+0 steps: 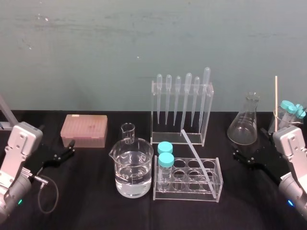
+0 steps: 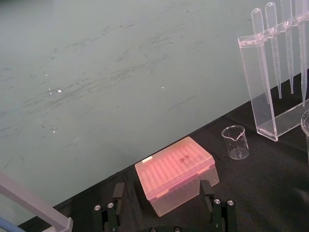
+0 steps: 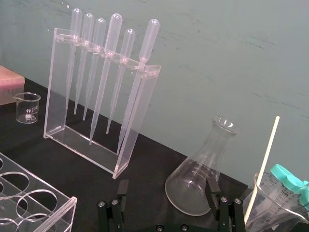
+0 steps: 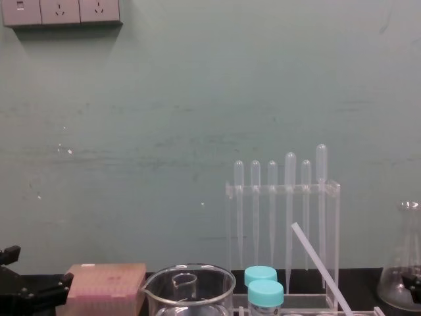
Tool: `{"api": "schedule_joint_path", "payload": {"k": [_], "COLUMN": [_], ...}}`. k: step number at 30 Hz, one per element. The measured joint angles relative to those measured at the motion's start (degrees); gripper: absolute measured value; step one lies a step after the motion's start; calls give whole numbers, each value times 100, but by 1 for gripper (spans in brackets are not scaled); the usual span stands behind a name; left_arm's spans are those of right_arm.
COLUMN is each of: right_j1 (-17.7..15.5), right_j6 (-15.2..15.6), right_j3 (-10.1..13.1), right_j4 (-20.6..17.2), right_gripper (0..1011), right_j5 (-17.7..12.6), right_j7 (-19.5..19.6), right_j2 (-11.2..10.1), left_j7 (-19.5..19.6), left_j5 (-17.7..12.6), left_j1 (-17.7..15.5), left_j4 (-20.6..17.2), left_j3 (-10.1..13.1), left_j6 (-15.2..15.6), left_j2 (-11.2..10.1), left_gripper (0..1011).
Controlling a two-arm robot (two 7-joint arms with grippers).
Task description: Pick up the stirring rod with one hand, then place it down.
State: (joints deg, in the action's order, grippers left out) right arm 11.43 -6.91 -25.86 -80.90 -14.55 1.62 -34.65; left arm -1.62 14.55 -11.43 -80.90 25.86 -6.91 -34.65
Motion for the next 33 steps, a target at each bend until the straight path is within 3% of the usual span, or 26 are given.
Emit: {"api": "schedule_joint_path", "payload": {"k": [33], "right_j1": [0], "right_j6": [0], "right_j3": [0], "right_j4": [0], "right_gripper": [1000], "right_j5": [0], "right_j7": [0], "right_j2": [0], "left_j7": [0], "left_j5": [0], "left_j1": [0], "left_j4": [0], "left_j3": [0], "left_j6": [0], "left_j2": [0], "left_gripper": [1000]}}
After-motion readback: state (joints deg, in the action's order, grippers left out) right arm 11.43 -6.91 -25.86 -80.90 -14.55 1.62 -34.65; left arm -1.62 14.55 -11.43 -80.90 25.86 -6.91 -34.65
